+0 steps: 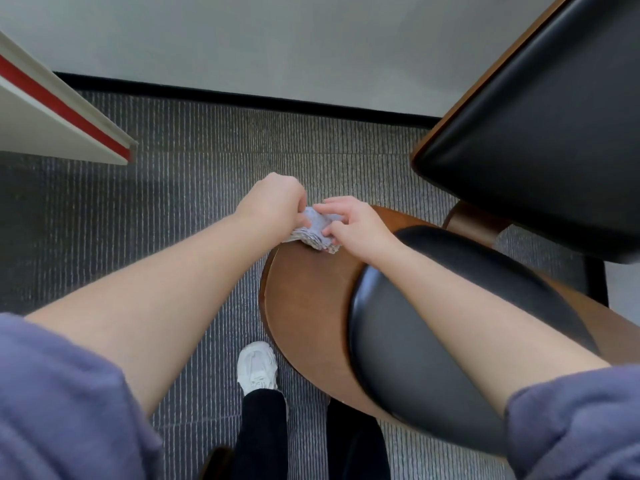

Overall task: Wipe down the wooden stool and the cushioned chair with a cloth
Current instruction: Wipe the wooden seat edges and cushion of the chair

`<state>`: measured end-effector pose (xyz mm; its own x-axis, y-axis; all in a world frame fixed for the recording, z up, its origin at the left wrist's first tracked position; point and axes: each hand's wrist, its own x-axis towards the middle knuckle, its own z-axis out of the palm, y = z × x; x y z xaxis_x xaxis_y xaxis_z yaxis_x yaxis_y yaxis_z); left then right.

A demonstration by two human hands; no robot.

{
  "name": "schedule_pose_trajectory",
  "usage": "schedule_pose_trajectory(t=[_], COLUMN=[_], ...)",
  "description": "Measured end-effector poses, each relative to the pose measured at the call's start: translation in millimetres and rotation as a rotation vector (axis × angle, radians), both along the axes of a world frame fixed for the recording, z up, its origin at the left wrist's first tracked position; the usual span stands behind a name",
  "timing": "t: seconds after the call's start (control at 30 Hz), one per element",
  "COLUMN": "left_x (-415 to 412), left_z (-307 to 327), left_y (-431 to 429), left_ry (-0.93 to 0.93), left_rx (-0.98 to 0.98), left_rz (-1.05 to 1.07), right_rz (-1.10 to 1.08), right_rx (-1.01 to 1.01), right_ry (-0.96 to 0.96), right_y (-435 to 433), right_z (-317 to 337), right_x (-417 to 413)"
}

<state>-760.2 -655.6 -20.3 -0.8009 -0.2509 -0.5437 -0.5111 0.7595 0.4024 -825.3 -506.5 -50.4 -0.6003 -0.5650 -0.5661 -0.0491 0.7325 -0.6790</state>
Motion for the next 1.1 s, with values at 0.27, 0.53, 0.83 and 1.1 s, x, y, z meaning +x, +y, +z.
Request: schedule_pose_trajectory(t=[0.27, 0.53, 0.83, 1.1], left_x=[34, 86, 155, 189], left_z=[-8, -3, -12, -29], left_y=[11, 45, 111, 164], left_ry=[0.101, 0.345, 0.619, 0.551], left_rx=[0.032, -0.084, -0.147, 0.0], left_rz=[0.225, 0.495, 0.91, 1.145], right_rz=[0.106, 0.215, 0.33, 0.396], right_rx=[-0.131, -0.236, -0.415, -0.392], right_ry=[0.216, 0.276, 0.234, 0.219], right_y=[0, 8, 30, 64], right_z=[-2, 3, -1, -17], right_x=[18, 39, 89, 117])
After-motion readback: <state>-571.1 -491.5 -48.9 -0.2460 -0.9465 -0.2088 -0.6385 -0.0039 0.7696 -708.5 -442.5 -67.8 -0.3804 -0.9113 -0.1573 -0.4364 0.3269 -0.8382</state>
